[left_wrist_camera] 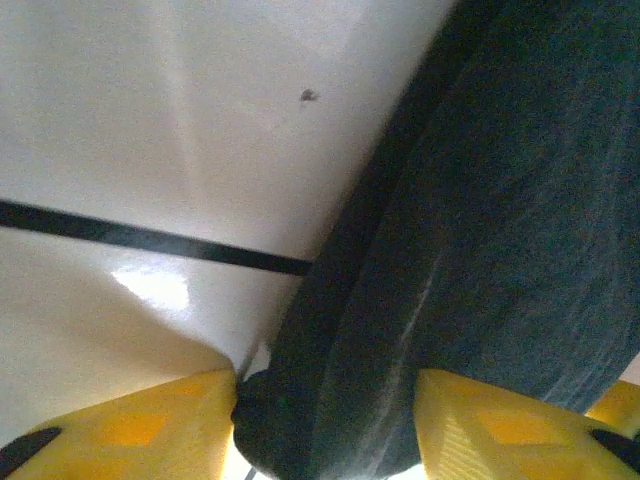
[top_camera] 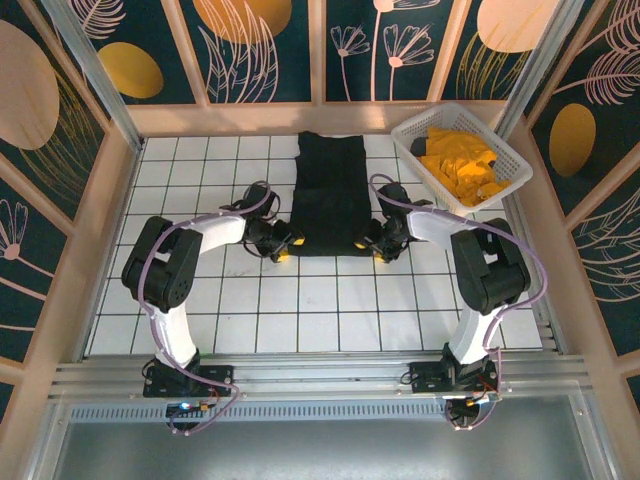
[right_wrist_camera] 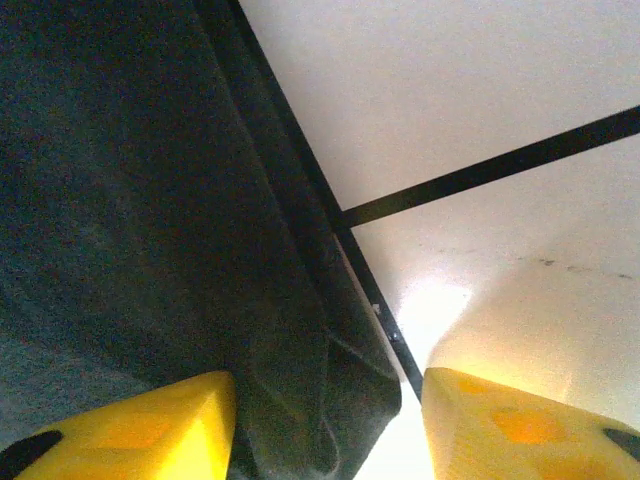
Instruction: Fold and stack the t-shirts
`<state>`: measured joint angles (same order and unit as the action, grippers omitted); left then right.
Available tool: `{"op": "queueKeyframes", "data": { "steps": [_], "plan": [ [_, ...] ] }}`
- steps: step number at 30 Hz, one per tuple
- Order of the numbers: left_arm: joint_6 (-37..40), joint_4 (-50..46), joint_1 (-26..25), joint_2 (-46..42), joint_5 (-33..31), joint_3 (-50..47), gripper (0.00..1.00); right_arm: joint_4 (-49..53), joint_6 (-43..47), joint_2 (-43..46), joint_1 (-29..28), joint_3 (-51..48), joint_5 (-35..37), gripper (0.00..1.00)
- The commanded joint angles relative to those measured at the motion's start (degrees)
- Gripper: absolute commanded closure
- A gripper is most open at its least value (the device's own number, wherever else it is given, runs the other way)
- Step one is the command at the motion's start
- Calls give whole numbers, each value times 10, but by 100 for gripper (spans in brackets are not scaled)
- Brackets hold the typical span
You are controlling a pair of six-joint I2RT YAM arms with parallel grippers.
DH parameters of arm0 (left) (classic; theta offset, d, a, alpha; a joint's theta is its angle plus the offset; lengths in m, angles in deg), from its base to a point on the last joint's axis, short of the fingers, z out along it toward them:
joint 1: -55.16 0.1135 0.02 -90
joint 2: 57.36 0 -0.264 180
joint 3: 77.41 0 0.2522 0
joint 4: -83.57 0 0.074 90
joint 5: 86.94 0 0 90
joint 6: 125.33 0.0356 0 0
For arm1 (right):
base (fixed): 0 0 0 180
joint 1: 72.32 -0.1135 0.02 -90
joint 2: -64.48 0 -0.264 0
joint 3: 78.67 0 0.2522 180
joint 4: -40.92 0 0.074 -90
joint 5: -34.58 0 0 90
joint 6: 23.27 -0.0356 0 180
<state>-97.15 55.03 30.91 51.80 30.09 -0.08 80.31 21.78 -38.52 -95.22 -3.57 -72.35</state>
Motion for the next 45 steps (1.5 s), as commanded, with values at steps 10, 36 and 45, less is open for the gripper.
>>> {"op": "queueKeyframes", "data": {
  "steps": [10,36,45],
  "plan": [
    [-6,24,-13,34,-17,34,100,0,-49,-13,-5,37,23,100],
    [7,-140,-16,-264,29,-26,100,188,-51,222,-71,32,16,100],
    [-60,-92,39,-210,34,76,100,182,-66,111,-26,227,9,100]
  ]
}}
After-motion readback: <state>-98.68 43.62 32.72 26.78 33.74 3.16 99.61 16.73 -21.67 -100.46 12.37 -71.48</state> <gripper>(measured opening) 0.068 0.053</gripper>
